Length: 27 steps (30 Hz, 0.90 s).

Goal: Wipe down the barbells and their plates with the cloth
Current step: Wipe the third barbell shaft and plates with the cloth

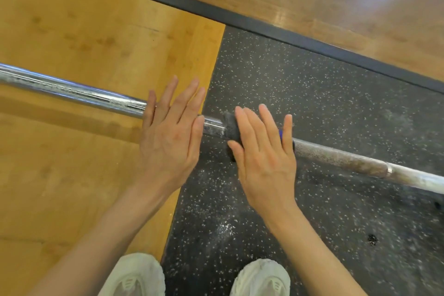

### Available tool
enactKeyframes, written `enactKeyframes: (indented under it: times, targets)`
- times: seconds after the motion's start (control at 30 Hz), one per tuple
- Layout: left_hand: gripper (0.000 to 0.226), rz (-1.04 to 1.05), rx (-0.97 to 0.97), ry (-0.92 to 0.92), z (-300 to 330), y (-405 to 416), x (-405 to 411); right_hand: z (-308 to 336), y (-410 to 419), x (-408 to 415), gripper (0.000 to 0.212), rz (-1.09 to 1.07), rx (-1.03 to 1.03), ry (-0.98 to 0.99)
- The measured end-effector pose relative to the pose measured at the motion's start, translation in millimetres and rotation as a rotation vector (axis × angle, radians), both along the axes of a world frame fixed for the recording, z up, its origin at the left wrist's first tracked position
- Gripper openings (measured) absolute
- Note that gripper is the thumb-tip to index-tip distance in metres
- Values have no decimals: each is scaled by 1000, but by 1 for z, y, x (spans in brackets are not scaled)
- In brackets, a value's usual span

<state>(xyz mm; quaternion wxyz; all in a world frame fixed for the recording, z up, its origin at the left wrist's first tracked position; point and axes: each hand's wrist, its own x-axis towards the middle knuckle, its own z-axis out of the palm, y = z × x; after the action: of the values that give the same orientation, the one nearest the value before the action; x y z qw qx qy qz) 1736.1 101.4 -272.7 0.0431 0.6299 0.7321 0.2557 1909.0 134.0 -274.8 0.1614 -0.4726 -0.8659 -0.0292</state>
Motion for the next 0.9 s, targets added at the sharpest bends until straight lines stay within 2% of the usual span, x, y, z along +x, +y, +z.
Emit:
enactKeyframes:
  times: [0.13,0.3,0.43,0.5,0.6,0.7,0.8,0.9]
  targets:
    - [51,3,-8,31,-1,-1,-3,-8,-9,13,46,-112,31,46]
    - [53,15,-13,67,-4,0,-1,-10,-4,-21,46,46,82,19]
    - [51,21,-17,68,-3,3,-1,-10,-7,19,46,-69,65,29]
    - [49,33,-9,57,-3,6,-1,-10,-7,7,46,-102,65,52]
    - [48,36,0,30,-2,8,-1,-12,-3,-34,46,15,63,93]
    - [50,31,-2,-19,5,6,-4,-10,7,-23,43,81,61,90]
    - [50,98,0,-9,14,-6,-13,-9,6,9,45,-8,51,76]
    - [51,91,-29,38,17,-15,-20,-8,5,-15,45,-39,35,101]
